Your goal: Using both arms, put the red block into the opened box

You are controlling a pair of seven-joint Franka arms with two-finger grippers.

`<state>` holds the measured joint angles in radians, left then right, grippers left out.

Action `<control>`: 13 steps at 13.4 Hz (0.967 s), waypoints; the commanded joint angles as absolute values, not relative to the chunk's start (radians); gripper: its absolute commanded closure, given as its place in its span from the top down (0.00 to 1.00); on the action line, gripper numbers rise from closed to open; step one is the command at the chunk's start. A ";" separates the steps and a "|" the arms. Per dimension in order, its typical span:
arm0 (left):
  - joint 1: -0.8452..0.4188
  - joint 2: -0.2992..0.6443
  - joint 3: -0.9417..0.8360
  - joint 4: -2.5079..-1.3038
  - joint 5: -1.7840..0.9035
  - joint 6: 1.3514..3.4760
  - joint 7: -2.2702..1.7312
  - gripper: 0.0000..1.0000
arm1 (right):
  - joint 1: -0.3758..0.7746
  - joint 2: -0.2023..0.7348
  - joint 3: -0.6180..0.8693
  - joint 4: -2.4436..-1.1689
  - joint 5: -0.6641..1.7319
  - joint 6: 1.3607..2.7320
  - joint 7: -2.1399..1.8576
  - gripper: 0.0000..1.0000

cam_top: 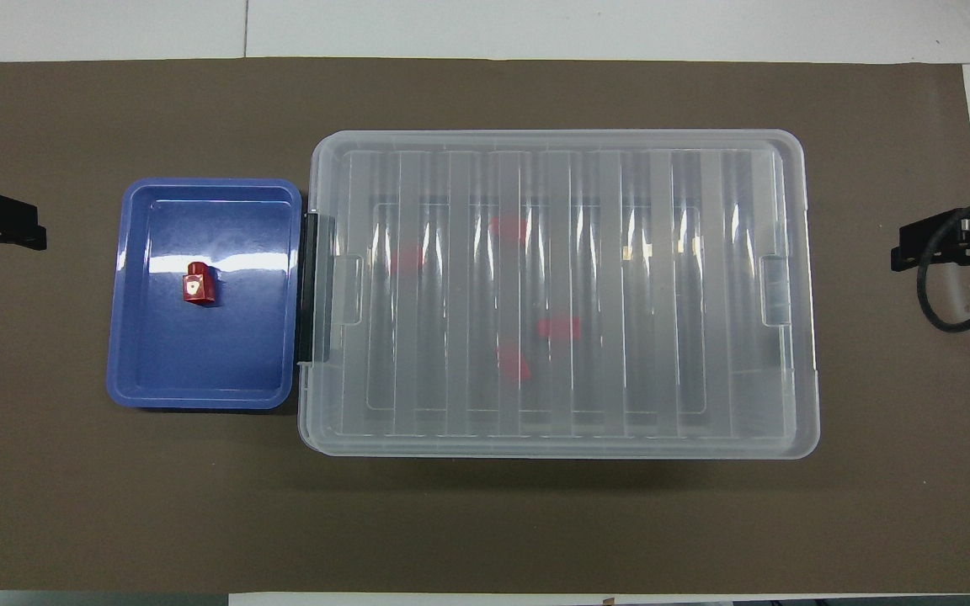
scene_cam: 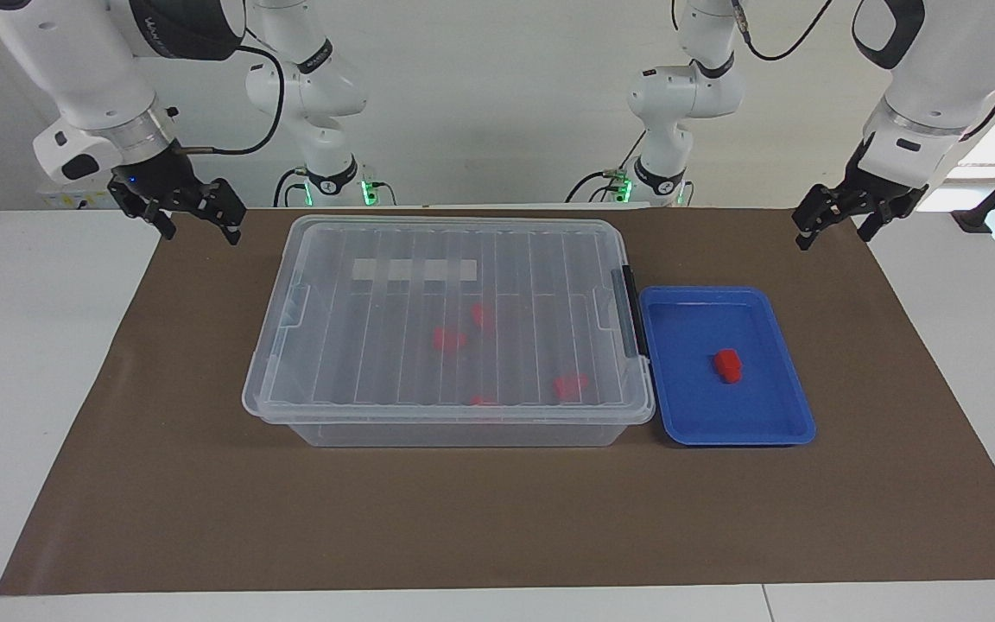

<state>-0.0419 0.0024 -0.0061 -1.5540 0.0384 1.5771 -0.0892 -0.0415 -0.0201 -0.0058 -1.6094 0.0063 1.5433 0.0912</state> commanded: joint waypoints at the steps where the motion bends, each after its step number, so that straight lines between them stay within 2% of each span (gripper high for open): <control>1: -0.032 -0.021 -0.006 -1.575 0.021 1.571 -0.080 1.00 | -0.043 -0.028 -0.006 -1.621 0.018 1.549 0.069 1.00; 11: -0.040 -0.028 -0.006 -1.585 0.021 1.557 -0.081 1.00 | -0.041 -0.044 -0.003 -1.649 0.024 1.562 0.072 1.00; 13: -0.044 -0.029 -0.006 -1.591 0.021 1.557 -0.081 1.00 | -0.040 -0.057 -0.002 -1.710 0.052 1.662 0.077 1.00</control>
<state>-0.0429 0.0020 -0.0076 -1.5569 0.0372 1.5672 -0.0892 -0.0400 -0.0230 -0.0026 -1.6302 0.0229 1.5796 0.0912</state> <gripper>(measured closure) 0.000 0.000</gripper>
